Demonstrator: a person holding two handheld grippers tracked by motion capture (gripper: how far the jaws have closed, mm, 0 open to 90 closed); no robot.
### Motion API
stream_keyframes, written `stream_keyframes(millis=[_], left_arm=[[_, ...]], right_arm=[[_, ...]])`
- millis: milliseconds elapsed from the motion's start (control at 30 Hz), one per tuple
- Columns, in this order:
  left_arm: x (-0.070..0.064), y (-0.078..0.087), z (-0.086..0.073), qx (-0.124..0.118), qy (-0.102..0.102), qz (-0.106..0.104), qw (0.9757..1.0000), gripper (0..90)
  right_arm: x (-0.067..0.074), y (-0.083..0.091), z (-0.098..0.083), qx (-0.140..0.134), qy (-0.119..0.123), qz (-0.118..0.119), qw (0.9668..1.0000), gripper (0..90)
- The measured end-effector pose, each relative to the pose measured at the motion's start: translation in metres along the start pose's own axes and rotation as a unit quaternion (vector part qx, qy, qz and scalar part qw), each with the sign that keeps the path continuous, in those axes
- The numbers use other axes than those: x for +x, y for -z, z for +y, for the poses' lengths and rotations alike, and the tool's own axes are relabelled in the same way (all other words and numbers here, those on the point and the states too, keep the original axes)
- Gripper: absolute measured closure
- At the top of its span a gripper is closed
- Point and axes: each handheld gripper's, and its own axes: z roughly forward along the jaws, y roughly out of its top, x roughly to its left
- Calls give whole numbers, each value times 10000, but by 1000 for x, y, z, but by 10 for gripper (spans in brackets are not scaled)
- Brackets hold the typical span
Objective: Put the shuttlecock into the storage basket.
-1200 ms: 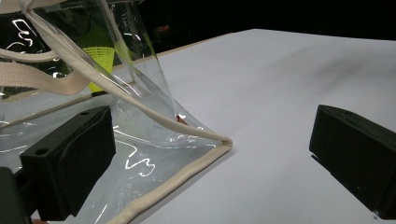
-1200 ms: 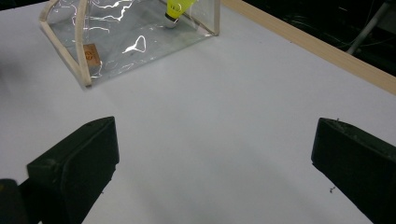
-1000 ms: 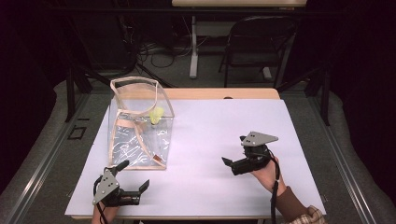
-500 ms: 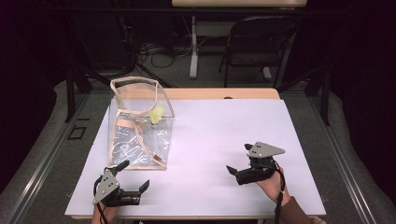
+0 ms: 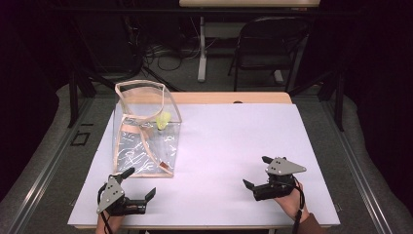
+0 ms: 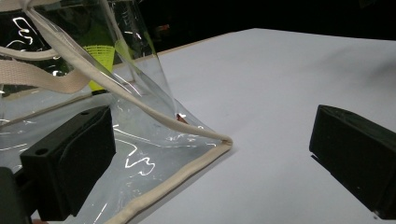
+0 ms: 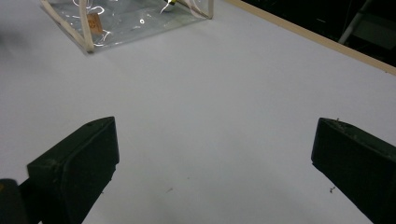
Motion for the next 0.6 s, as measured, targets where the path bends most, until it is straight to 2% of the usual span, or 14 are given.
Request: stream_keyframes(millis=[200,600], left_arm=[[0,0,0,-2,15,0,10000,3],[0,0,0,9,2,3,10000,3]], right_arm=[[3,3,-12,-16,50,-67,10000,1],[13,11,-23,-129,373,-234,9989,0]])
